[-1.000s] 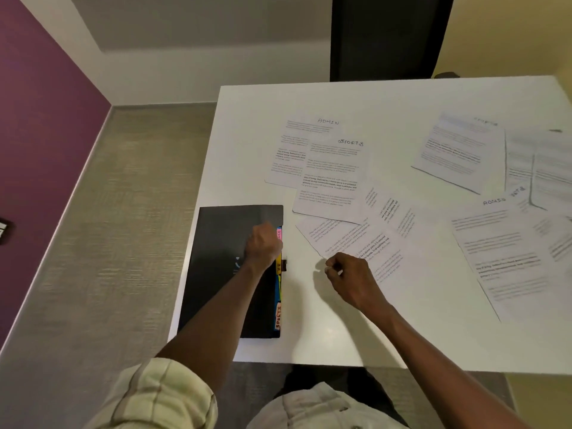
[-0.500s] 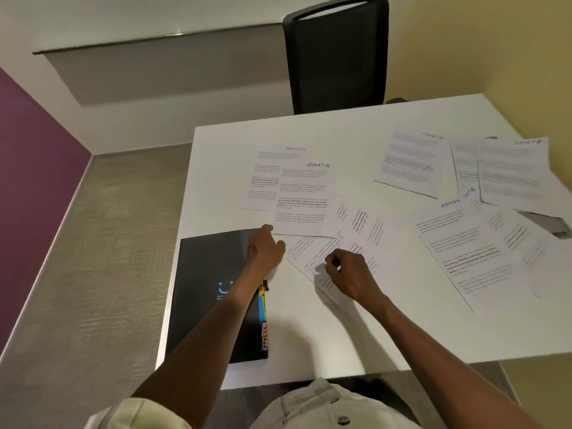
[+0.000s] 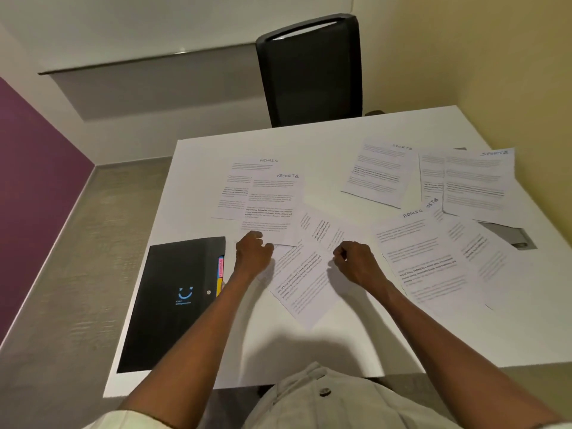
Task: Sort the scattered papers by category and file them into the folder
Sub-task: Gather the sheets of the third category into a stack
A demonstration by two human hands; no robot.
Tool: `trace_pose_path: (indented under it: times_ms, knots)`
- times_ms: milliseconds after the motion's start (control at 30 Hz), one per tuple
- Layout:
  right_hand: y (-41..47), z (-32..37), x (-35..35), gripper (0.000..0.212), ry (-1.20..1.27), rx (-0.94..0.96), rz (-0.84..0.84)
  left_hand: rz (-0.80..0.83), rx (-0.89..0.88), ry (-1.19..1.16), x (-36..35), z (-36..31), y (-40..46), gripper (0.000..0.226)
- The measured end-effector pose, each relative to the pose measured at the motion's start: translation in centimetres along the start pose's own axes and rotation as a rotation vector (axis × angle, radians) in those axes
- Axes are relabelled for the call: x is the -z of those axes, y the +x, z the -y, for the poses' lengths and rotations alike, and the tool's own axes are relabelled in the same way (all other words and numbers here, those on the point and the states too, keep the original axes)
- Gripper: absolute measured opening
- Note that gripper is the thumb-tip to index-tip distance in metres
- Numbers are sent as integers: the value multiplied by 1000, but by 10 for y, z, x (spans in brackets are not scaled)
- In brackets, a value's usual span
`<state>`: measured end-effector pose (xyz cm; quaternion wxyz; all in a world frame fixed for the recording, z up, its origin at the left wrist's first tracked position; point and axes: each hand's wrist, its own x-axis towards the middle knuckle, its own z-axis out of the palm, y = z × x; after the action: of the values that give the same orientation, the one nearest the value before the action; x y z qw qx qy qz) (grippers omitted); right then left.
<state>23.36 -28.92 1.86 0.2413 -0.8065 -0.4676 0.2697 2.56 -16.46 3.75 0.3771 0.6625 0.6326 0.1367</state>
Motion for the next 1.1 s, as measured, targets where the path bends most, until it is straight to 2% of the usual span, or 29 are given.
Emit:
trace_pose_path:
  times_ms: [367, 567, 733, 833, 900, 1033, 1100]
  knots:
    - [31, -75, 34, 13, -135, -14, 169, -2, 265, -109, -51, -5, -21, 38]
    - [59, -53, 22, 8, -149, 39, 249, -38, 310, -154, -40, 1, -18, 35]
    - [84, -13, -2, 8, -121, 104, 281, -94, 333, -229, -20, 23, 18, 31]
    - [98, 8, -19, 34, -185, 169, 264, -84, 320, -221, -7, 27, 40, 38]
    - [111, 27, -30, 47, -264, 209, 260, -73, 320, -229, 0, 32, 62, 30]
    - [137, 55, -52, 72, -425, 220, 359, -112, 250, -165, 20, 25, 103, 18]
    - [150, 58, -66, 83, -487, 210, 390, -157, 244, -133, 28, 24, 128, 26]
